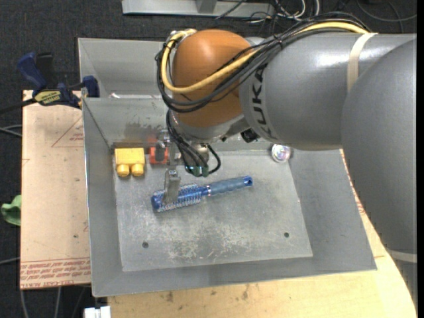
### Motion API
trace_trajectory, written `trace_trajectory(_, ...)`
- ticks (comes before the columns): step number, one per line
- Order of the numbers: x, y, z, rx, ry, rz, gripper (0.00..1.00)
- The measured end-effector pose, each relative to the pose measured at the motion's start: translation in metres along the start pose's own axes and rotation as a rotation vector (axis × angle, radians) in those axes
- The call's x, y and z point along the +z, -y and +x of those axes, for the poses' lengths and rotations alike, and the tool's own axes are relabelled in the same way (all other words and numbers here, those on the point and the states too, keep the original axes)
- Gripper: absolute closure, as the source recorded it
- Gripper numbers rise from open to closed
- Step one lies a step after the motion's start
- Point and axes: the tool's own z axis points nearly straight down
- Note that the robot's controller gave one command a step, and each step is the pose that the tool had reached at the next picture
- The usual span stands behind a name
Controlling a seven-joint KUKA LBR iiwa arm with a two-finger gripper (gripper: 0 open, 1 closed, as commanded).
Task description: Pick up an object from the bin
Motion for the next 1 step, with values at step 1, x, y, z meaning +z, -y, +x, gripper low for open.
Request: trace_trajectory(1,0.1327,0.0915,-0.0119,-0.212,0.002,0.002,0.0)
